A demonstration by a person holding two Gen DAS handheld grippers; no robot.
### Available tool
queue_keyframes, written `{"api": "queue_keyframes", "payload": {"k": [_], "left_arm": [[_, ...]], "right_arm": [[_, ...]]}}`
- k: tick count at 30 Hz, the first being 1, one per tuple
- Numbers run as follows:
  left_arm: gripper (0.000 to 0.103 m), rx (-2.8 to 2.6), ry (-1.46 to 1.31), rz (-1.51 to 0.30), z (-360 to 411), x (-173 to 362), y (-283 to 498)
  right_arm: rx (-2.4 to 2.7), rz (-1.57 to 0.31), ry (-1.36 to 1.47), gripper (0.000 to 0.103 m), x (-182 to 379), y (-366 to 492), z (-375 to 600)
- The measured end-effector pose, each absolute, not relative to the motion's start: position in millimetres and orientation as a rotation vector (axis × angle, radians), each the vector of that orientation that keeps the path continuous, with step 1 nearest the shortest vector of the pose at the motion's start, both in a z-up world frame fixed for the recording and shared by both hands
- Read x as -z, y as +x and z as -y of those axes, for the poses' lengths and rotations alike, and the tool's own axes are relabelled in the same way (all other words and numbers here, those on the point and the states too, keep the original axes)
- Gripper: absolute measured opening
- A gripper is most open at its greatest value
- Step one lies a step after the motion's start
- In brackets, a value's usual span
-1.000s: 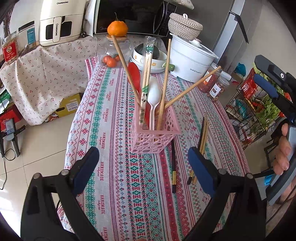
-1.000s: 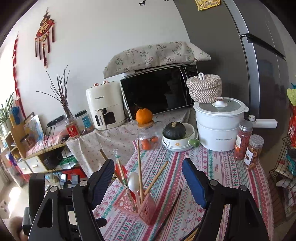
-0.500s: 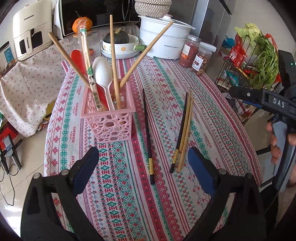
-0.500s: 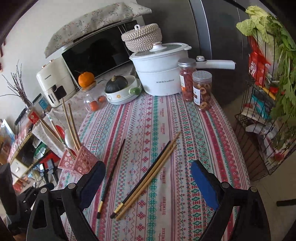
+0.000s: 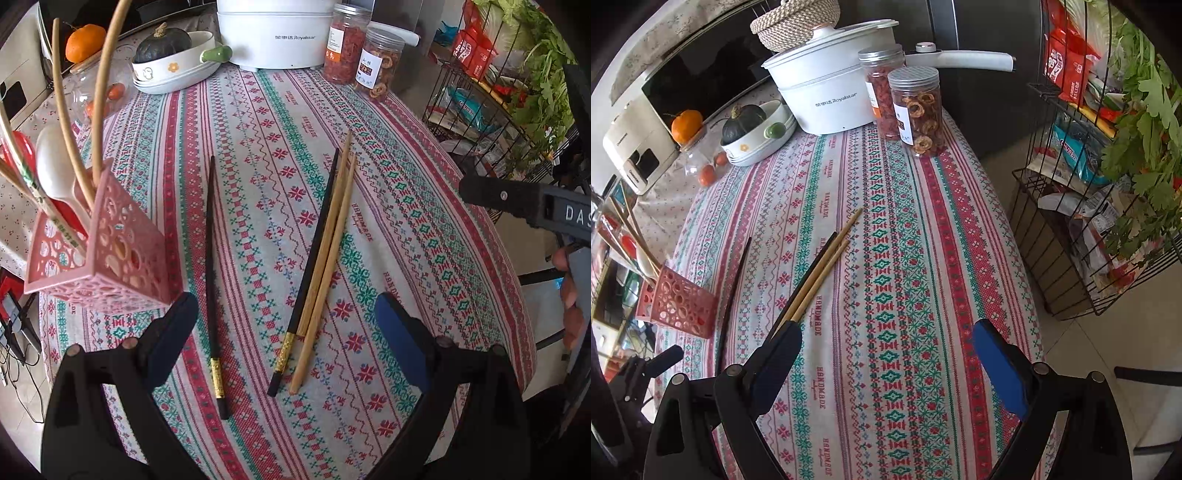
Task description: Organize utensils
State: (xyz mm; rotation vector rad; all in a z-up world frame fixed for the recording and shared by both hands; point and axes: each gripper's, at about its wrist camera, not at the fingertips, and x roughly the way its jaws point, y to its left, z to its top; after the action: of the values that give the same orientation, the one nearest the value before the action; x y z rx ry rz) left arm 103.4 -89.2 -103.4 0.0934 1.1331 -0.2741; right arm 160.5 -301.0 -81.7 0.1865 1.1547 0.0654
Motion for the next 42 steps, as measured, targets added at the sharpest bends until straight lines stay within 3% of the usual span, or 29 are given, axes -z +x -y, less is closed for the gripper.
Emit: {"api": "queue_keyframes", "payload": {"k": [2,5,7,13,19,34,36,42], "left_arm": [[0.092,0.283,0.059,-1.141,96,107,119],[0.068,0.272,0.008,-1.15,104,116,144],[0.047,0.268,-0.015,-1.157,109,123,160],[0.022,0.288,-0.035,-1.197,130,139,193],[0.015,0.289,-0.001,-1.207,145,144,210],[0.015,0.302,0.073,-1.242,162,148,216],[0.008,0.302,0.099,-1.226,164,149,218],[0.007,0.319,0.139,-1.218,156,140,204]], "right_arm": [[-0.058,-1.16,0.187,0.094,84,165,305],[-0.033,-1.163,0.185,0.094,88,173,314],[-0.012,-1.168,0.19,0.094,92,179,321],[0.021,-1.203,0.267,0.094,107,191,343],[0.028,-1.21,0.272,0.094,112,198,345],[0.008,-1.221,0.279,0.094,115,202,340],[0.007,-1.225,0.28,0.094,116,202,340],[-0.003,-1.23,0.286,0.094,118,202,338]]}}
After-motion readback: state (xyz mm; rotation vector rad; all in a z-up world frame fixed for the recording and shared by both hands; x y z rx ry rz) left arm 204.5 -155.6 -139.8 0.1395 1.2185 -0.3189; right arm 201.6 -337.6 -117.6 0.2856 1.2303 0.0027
